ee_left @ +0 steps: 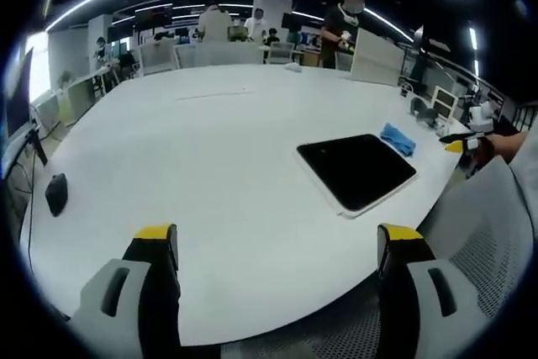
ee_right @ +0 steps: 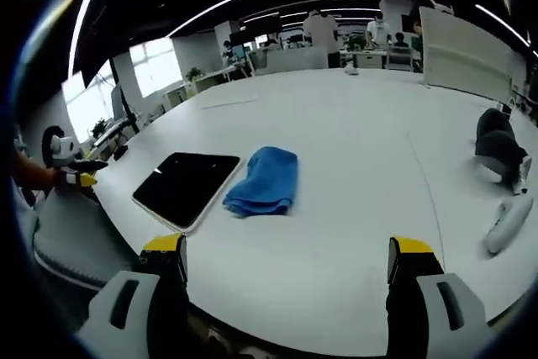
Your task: Wipe the mirror surface with the cleaning cloth until all visible marks leave the cleaned area.
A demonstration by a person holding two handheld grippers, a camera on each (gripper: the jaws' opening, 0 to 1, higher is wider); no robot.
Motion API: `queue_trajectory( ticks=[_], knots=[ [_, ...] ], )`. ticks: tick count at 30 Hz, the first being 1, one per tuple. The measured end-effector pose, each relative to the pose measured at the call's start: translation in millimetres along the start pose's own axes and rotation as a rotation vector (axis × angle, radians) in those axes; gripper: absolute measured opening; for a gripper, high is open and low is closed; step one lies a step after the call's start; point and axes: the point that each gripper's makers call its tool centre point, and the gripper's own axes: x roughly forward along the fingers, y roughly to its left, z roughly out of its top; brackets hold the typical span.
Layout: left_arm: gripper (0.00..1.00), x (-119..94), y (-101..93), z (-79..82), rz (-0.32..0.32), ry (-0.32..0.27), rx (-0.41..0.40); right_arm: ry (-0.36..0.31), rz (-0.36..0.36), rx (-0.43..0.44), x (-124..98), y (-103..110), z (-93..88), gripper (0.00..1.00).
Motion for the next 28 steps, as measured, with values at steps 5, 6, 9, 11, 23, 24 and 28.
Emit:
queue_trajectory(
  ticks=[5, 6, 9, 11, 23, 24, 28],
  knots=[
    [0.99, 0.0, 1.1, -0.2, 0.005, 0.002, 0.007, -0.007, 0.0, 0.004, -1.1, -0.8, -0.7, 0.99],
    [0.99, -0.5, -1.0, 0.7, 0.002, 0.001, 0.008, -0.007, -0.003, 0.013, -1.3, -1.7, -1.5, 0.99],
    [0.99, -0.6, -0.6, 0.8, 0.002, 0.0, 0.003, -0.009, -0.01, 0.052, -0.3, -5.8, -4.6, 0.99],
    [0.99, -0.2, 1.0, 0.6, 0.001, -0.003, 0.004, -0.016, -0.008, 0.065, -0.1, -5.3, -3.3, 0.99],
    [0.99, -1.8, -1.8, 2.3, 0.004, -0.005, 0.006, -0.028, -0.015, 0.075, 0.4, -7.4, -3.4, 0.99],
    [0.99, -2.5, -3.2, 3.5, 0.005, -0.008, 0.006, -0.028, -0.013, 0.074, 0.6, -6.7, -3.6, 0.99],
    [0.99, -1.6, -1.0, 1.9, 0.004, -0.005, 0.009, -0.033, -0.013, 0.074, -1.4, -1.4, -3.2, 0.99]
  ],
)
